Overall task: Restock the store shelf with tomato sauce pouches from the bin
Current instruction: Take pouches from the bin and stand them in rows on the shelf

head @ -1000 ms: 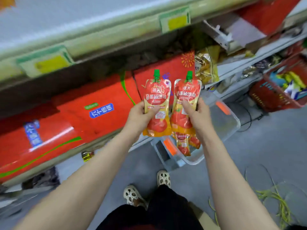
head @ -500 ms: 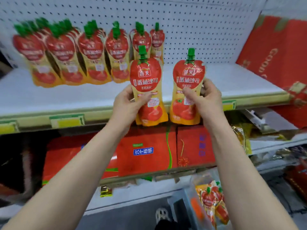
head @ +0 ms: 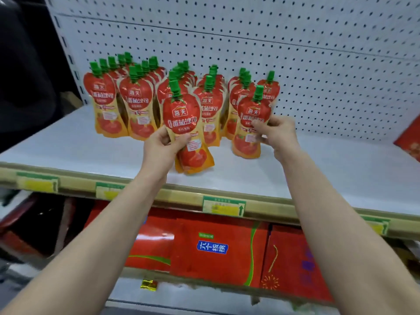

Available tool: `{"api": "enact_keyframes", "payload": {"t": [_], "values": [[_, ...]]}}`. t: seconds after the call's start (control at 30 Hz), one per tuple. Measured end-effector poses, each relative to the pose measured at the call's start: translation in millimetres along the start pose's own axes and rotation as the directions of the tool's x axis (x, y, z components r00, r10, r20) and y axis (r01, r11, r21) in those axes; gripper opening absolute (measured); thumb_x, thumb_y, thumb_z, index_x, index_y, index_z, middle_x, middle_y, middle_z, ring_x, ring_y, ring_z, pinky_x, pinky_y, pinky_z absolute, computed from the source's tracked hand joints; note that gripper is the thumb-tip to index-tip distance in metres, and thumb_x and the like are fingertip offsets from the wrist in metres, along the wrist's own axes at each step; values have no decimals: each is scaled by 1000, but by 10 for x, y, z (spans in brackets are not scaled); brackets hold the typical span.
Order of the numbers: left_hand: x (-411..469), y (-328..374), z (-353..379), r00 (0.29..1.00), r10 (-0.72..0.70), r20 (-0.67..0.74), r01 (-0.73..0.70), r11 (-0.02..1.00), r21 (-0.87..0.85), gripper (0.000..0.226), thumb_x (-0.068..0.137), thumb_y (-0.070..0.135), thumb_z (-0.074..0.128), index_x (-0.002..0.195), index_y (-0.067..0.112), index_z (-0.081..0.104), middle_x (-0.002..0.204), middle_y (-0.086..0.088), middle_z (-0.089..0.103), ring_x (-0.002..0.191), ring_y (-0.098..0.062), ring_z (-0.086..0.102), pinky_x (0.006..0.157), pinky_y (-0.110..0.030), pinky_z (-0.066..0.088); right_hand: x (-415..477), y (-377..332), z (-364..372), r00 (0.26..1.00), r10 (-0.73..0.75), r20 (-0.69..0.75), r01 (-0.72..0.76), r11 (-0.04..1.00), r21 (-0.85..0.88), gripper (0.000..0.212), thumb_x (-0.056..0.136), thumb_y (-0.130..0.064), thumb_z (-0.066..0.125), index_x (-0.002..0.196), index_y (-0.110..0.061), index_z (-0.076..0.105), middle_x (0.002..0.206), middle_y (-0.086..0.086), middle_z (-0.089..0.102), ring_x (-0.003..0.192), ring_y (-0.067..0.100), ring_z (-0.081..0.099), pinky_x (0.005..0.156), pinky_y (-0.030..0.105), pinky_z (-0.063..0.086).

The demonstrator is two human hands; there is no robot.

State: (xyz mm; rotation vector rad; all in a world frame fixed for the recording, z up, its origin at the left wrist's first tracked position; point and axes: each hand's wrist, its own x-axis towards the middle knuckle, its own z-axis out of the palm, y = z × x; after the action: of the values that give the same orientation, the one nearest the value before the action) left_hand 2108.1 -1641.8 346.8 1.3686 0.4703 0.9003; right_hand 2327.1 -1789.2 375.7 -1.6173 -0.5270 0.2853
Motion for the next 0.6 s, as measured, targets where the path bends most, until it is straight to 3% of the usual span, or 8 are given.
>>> {"api": "enact_keyframes", "payload": {"t": [0.17, 0.33, 0.6], "values": [[103, -10, 84, 1000, 4, -11, -3, 1000, 23, 20, 83, 11, 73, 96, 26, 69, 94, 10, 75, 91, -5, 70, 75, -22, 54, 365, 117, 196, 999, 8, -39, -9, 1000, -11, 15, 85, -15, 74, 100, -14, 72, 101, 8, 75, 93, 27, 72, 79, 42, 60], [144, -33, 148, 1000, 10, 13, -11, 998, 54, 23, 83, 13, 73, 103, 23, 69, 102, 7, 74, 97, -7, 69, 80, -23, 55, 489, 120, 307, 999, -43, -16, 44, 998, 40, 33, 89, -1, 66, 122, -7, 63, 108, 9, 71, 93, 22, 69, 79, 36, 59], [150, -136, 202, 999, -31, 43, 29, 997, 66, 25, 82, 16, 74, 105, 25, 68, 103, 7, 74, 99, -8, 69, 84, -27, 54, 474, 141, 270, 997, -75, -13, 75, 997, -17, 35, 89, -3, 65, 123, -13, 58, 112, 6, 69, 102, 20, 67, 93, 46, 56]]}}
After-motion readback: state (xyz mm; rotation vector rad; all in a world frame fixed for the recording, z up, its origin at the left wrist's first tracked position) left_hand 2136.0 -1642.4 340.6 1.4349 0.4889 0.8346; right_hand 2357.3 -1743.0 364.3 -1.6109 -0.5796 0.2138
